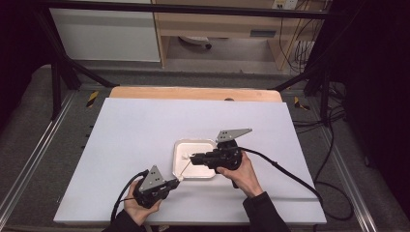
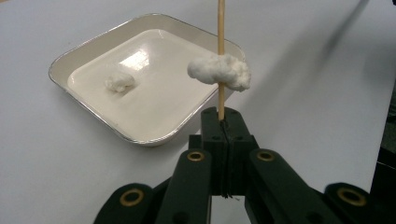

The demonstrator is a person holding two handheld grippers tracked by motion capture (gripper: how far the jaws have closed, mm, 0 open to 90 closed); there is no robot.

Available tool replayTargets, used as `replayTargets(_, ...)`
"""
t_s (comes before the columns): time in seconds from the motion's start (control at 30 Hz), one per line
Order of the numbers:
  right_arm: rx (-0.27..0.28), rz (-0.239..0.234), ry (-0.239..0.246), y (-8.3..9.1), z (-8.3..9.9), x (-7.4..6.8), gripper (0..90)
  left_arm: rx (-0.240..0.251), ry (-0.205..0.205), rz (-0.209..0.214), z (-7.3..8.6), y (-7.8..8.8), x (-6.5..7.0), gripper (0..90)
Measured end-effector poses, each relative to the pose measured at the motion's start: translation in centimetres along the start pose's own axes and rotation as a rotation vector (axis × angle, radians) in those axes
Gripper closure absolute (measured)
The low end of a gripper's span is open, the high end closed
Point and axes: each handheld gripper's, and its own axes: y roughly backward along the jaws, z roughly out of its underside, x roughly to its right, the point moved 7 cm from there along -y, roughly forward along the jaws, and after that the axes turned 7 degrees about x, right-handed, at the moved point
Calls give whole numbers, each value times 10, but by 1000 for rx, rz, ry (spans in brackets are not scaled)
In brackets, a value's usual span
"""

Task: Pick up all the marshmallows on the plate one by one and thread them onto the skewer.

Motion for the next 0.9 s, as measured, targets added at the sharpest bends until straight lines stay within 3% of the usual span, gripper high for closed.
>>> replayTargets(0.07, -5, -1, -1, -1, 2, 0, 830, 43, 17, 18, -5, 2, 1, 891)
replayTargets(0.1, -47, -19, -5, -5, 8, -2, 829, 64, 18, 23, -12, 3, 2, 891)
replayTargets(0.13, -76, -28, 1, -12, 16, -3, 827, 55, -32, -9, -15, 3, 4, 891)
replayTargets(0.17, -68, -50, 3, -17, 19, -6, 828, 50, -34, -20, -14, 2, 4, 891)
replayTargets(0.2, -50, -50, 6, -19, 19, -6, 827, 51, 1, -6, -12, 0, 2, 891)
replayTargets(0.23, -48, -50, 5, -20, 20, -5, 825, 45, 10, -5, -10, 0, 0, 891)
replayTargets(0.6, -45, -4, -7, -27, 26, -1, 795, 31, 57, -7, -5, -3, -3, 888)
replayTargets(0.77, -19, 5, 5, -23, 21, -1, 652, 52, 84, -6, -7, 0, -7, 887)
replayTargets(0.8, -22, 14, 11, -22, 21, -1, 576, 46, 83, -14, -6, 1, -8, 887)
replayTargets(0.87, 12, 86, 55, -17, 17, 4, 512, 40, 98, -17, -3, 2, -10, 887)
replayTargets(0.9, 29, 85, 47, -13, 14, 5, 483, 39, 104, -20, -2, 2, -11, 887)
